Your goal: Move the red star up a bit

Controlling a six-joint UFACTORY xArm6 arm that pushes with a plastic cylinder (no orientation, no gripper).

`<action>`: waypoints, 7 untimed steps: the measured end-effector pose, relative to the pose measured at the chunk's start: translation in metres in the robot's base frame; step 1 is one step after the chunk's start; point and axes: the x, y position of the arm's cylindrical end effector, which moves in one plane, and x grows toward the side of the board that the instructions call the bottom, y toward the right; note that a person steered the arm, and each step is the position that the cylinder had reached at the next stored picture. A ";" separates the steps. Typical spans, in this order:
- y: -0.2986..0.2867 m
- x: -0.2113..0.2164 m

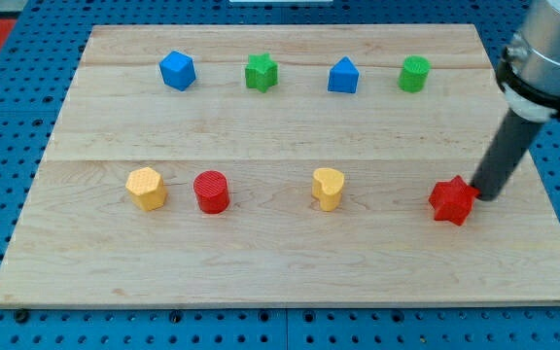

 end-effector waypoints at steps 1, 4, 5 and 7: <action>0.003 0.010; -0.001 0.055; -0.010 0.055; -0.010 0.048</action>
